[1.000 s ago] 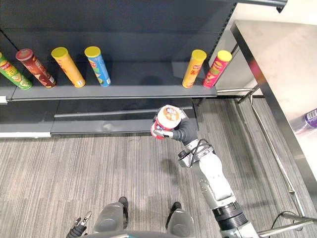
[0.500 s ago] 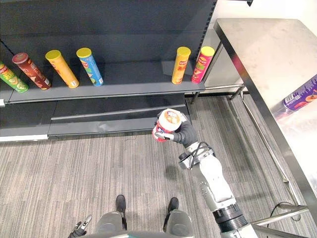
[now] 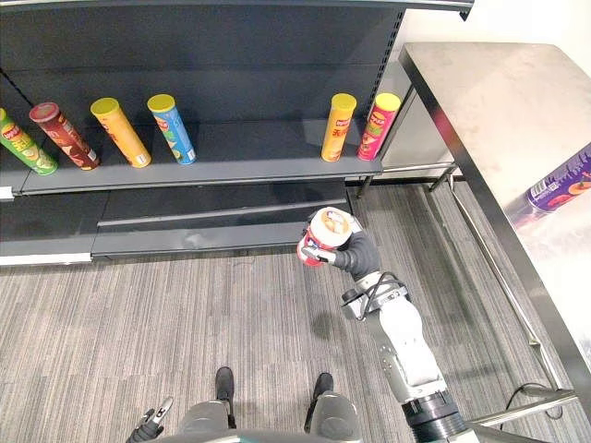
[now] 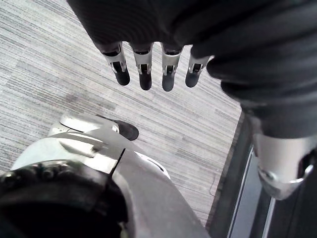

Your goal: Put the gum and the chips on the shelf.

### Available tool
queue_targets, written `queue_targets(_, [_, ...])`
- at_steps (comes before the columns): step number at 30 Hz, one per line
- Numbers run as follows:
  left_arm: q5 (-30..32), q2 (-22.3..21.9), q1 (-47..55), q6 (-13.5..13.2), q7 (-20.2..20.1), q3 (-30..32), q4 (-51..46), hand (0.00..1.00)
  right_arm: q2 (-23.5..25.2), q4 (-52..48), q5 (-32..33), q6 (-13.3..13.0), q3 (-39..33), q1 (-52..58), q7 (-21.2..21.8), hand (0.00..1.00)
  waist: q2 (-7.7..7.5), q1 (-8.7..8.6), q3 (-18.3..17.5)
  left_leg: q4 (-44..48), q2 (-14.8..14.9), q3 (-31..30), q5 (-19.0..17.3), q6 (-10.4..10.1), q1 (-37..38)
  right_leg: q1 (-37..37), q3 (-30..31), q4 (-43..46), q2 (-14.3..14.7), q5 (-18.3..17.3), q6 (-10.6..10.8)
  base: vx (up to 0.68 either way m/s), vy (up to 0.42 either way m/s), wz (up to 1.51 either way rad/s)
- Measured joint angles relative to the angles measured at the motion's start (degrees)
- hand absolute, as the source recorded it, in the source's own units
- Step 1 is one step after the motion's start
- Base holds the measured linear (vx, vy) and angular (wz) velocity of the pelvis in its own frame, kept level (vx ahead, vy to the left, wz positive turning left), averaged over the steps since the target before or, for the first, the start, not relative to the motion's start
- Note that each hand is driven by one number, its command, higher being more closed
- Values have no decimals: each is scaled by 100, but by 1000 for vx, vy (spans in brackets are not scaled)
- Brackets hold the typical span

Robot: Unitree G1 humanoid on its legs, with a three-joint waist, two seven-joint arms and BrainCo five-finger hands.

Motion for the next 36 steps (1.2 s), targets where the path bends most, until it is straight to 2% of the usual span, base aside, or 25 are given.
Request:
queue_targets(3, [-64,-3,38,113,-90,-29,10,0,-6,2,7,-1,-75,159,19,100,15,-14,-4,898,34,-32,-527,18,-202,-10,45,545,-100,-367,-18,-38,-43,2])
queue_targets(4, [-205,-10,39,223,-184,-33,7,0,-25,2,15,-2,-75,243,37,100,102,-14,-57,1502,168,-84,-835,54,-468,-64,35,722,-30,-580,-40,-69,-94,-11])
queue_targets(5, [-312,-29,48,296,-247,-76,-2,0,-27,2,20,-1,-68,328,56,100,180,-6,-100,1791,302,-90,-986,74,-566,-62,36,771,81,-656,-147,-43,-133,-13])
queue_targets(6, [-520,-41,74,371,-368,-94,-29,0,-19,6,20,-1,-55,403,92,100,251,17,-143,2187,404,-93,-1042,240,-679,-45,68,754,162,-703,-221,10,-94,-5])
queue_targets(7, [-828,-19,62,482,-590,-91,-78,0,-26,15,23,0,-66,409,130,100,241,-27,-91,3223,520,28,-927,664,-1187,-69,48,923,177,-799,-277,4,-104,0])
queue_targets(8, [-956,-17,83,528,-663,-95,-138,0,-41,17,22,0,-76,420,134,100,240,-29,-70,3669,568,11,-778,820,-1396,-54,55,1009,173,-855,-314,6,-137,-3])
queue_targets(9, [-999,-30,117,543,-685,-114,-213,0,-49,15,21,0,-116,447,145,100,208,0,-3,4113,587,-22,-523,725,-1535,41,107,1143,139,-957,-379,1,-152,-11])
queue_targets(10, [-1033,-13,155,530,-705,-144,-278,0,-51,15,20,-7,-126,453,145,100,125,5,77,4204,535,-15,-522,623,-1490,137,133,1267,65,-1085,-387,27,-138,-6])
queue_targets(12, [-817,-4,100,449,-772,-358,-306,0,-78,12,18,-119,-200,397,138,100,321,-18,124,3698,362,-6,-879,374,-1486,144,159,1453,13,-1235,-428,11,-24,0])
queue_targets(15, [-664,-16,122,381,-759,-484,-342,0,-87,76,-1,-126,-169,377,119,100,419,-27,182,2772,166,-29,-806,266,-1508,133,213,1513,13,-1301,-436,48,65,-13])
queue_targets(17, [-654,-39,187,305,-699,-559,-330,0,-139,228,-1,-204,-37,362,161,100,423,8,182,2231,120,-367,-725,180,-1453,144,442,1636,41,-1439,-315,164,202,-48])
queue_targets(19, [-613,-68,234,277,-645,-580,-312,0,-170,254,10,-222,-39,368,267,100,461,0,190,2216,163,-417,-619,110,-1322,222,685,1676,55,-1548,-149,216,298,-69])
queue_targets(21, [-522,-5,228,239,-608,-581,-252,0,-147,251,18,-242,16,362,309,100,382,34,135,2510,47,-114,-790,239,-1264,269,999,1571,-95,-1564,-82,244,329,-63])
queue_targets(22, [-366,39,175,199,-566,-590,-236,0,-124,248,18,-297,42,389,339,100,308,-38,110,2661,-73,-35,-980,334,-1305,373,1037,1331,-222,-1485,0,244,321,-22])
queue_targets(23, [-191,117,105,200,-564,-621,-204,0,-121,240,16,-332,62,449,344,100,241,-36,78,2782,-179,68,-1124,397,-1347,455,1080,1101,-313,-1406,121,296,359,-10])
queue_targets(25, [-74,218,55,197,-566,-757,-213,0,-76,236,16,-341,64,564,318,100,188,-26,39,2955,-318,177,-1335,561,-1398,611,1090,764,-468,-1219,224,256,276,-11])
queue_targets(27, [4,244,32,195,-572,-774,-213,0,23,236,9,-341,112,618,254,100,156,10,-6,2989,-444,296,-1472,669,-1408,714,1129,520,-605,-1031,229,278,249,-10])
queue_targets(30, [53,286,8,186,-573,-823,-215,0,106,237,-10,-343,181,591,221,100,179,31,-47,2876,-579,330,-1574,834,-1403,684,1126,412,-694,-551,177,232,192,6])
queue_targets(32, [59,324,6,156,-584,-833,-212,0,131,244,-16,-359,183,558,126,100,138,100,-140,2679,-675,335,-1585,872,-1385,411,1117,736,-762,-304,73,195,144,8])
queue_targets(33, [58,339,-7,134,-598,-833,-208,0,132,252,-22,-388,179,500,35,100,105,160,-160,2468,-771,356,-1574,983,-1256,-23,1096,1581,-888,-86,-249,227,160,8])
queue_targets(34, [57,339,-10,132,-602,-831,-206,0,139,261,-23,-388,181,468,12,100,99,163,-156,2398,-800,365,-1575,1006,-1174,-234,1078,2011,-949,72,-482,236,148,8])
queue_targets(35, [58,324,7,131,-611,-834,-205,0,177,295,-32,-387,195,383,6,100,92,182,-148,2258,-847,365,-1591,1072,-916,-639,1089,2879,-1057,420,-696,206,102,3])
queue_targets(36, [61,301,28,132,-612,-833,-203,0,220,342,-47,-387,211,315,6,100,105,181,-139,2231,-833,364,-1603,1091,-787,-776,1092,3282,-1053,370,-690,179,60,-3])
